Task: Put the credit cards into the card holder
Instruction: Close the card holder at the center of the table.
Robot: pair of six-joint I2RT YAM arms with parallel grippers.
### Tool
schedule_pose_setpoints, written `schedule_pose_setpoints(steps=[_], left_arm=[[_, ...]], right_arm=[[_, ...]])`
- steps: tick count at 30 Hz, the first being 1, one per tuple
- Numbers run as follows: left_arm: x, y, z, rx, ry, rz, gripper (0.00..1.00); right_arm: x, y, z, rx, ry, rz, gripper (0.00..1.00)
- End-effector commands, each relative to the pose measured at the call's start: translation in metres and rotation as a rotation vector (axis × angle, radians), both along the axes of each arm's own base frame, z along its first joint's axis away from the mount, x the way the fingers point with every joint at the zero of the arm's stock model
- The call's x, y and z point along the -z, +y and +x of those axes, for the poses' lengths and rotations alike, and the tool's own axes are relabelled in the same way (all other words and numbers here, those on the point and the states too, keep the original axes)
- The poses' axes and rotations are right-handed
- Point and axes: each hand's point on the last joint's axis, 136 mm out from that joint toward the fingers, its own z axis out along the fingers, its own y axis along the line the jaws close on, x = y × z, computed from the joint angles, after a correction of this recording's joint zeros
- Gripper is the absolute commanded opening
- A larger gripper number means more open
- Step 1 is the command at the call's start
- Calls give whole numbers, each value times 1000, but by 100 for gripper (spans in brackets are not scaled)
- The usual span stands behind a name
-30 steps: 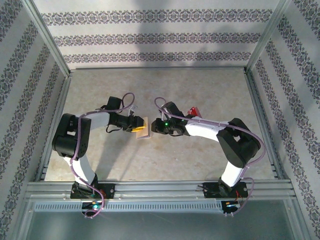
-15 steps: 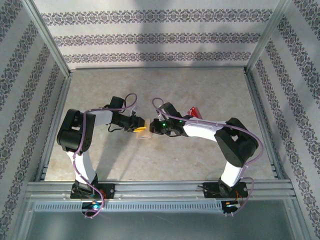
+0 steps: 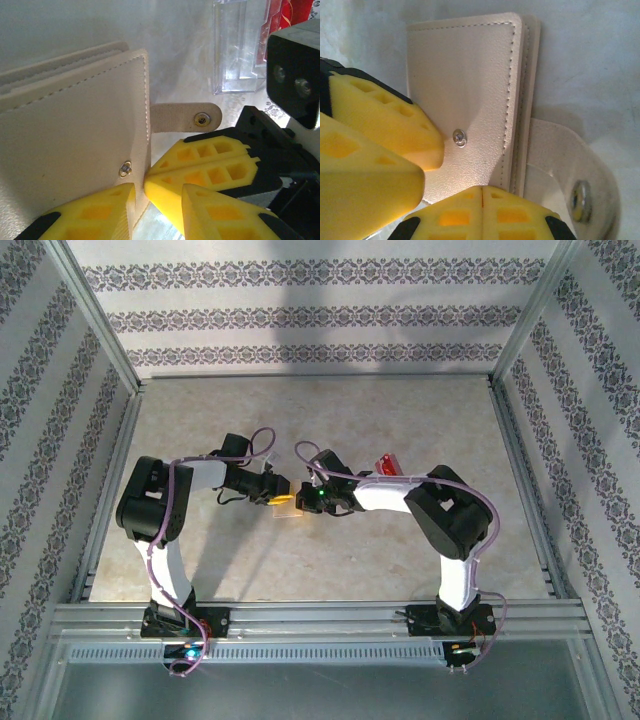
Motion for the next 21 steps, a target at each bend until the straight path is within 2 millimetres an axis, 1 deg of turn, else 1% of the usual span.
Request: schedule_pose_setpoints(steps=[1,4,6,9,11,13,16,21], left_arm=[[-8,-4,-6,34,-7,8,31],[-21,-3,-6,38,-48,14,31],[-23,2,-6,42,-82,53,31],[-20,18,-2,48,-145,184,31],[-19,25,3,43,-164,228,30],[-17,24,5,45,-158,222,29],[-12,21,5,62,-121,208,26],[5,25,10,71,-73,262,25]], right_arm=[[13,-3,-1,-3,19,-12,3],[18,-10,-3,6,17,-37,3],[20,-13,-4,9,20,-43,3],[16,-14,-4,8,17,-41,3],[14,-16,-4,12,8,-44,3],[14,-17,-3,11,2,-48,3],[19,-17,-5,11,21,-50,3],[16,-15,-4,11,12,-43,3]])
